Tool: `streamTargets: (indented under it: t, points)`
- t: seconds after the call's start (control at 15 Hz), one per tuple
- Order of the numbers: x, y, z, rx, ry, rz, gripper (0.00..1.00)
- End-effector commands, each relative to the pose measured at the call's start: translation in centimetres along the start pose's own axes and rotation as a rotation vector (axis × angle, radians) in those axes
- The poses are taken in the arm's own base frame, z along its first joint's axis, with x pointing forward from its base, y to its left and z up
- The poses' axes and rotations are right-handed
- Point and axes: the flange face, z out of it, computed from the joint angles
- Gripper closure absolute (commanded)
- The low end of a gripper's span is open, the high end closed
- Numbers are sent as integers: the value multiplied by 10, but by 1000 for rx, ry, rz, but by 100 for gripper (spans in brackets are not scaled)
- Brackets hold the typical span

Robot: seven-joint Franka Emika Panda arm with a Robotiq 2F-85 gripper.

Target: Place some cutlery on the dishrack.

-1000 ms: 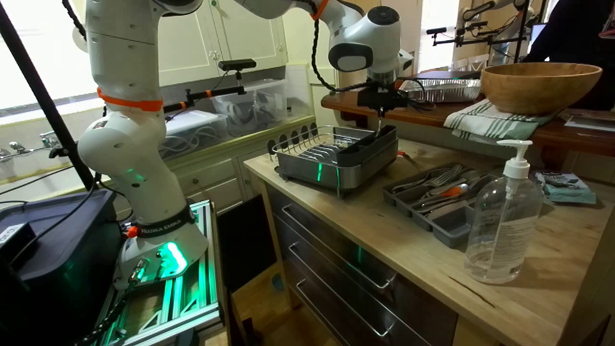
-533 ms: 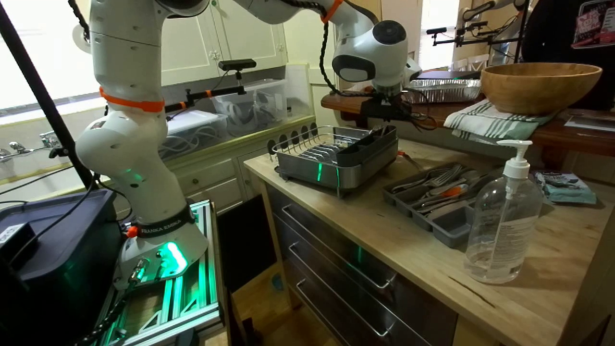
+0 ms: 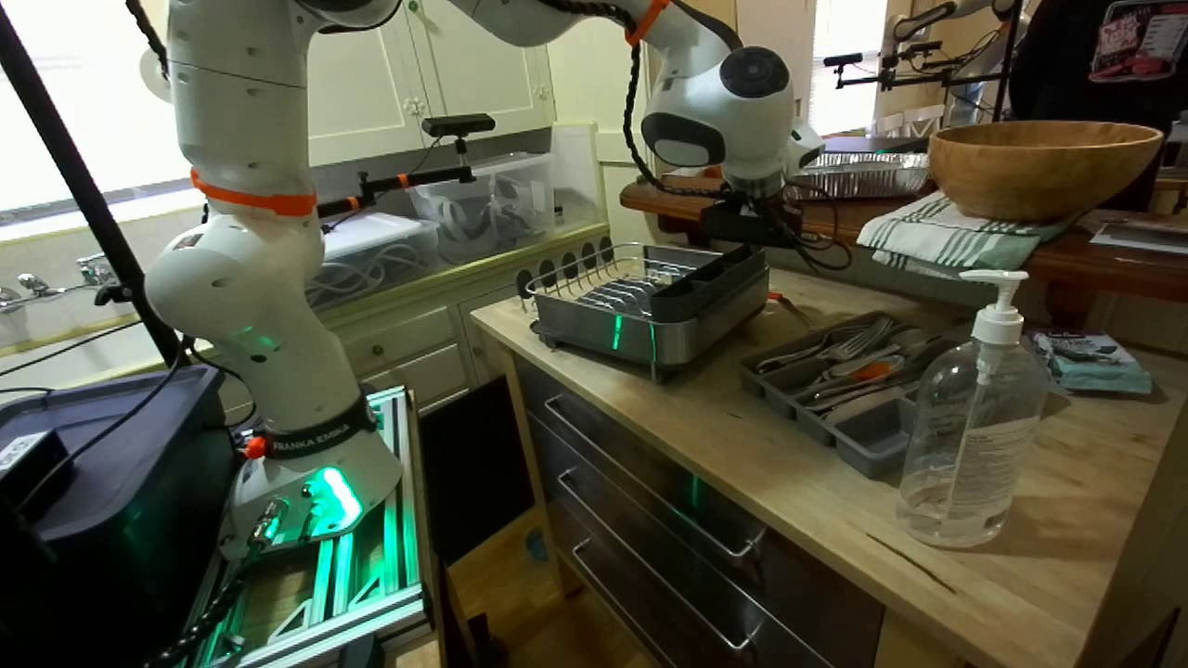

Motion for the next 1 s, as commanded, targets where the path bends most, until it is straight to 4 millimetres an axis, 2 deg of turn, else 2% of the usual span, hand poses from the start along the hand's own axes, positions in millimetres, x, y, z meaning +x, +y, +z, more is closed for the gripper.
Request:
streamTargets:
  t: [0.0, 0.27, 0.33, 0.53, 0.93]
  points:
    - [-12, -10, -14, -13, -47, -16, 34]
    - [-28, -8, -41, -164, -87, 77, 3]
    - [-33, -5, -50, -208, -95, 106, 0]
    - [-47, 1, -68, -336, -131, 206, 0]
    - [-66, 11, -80, -442, -143, 484, 0]
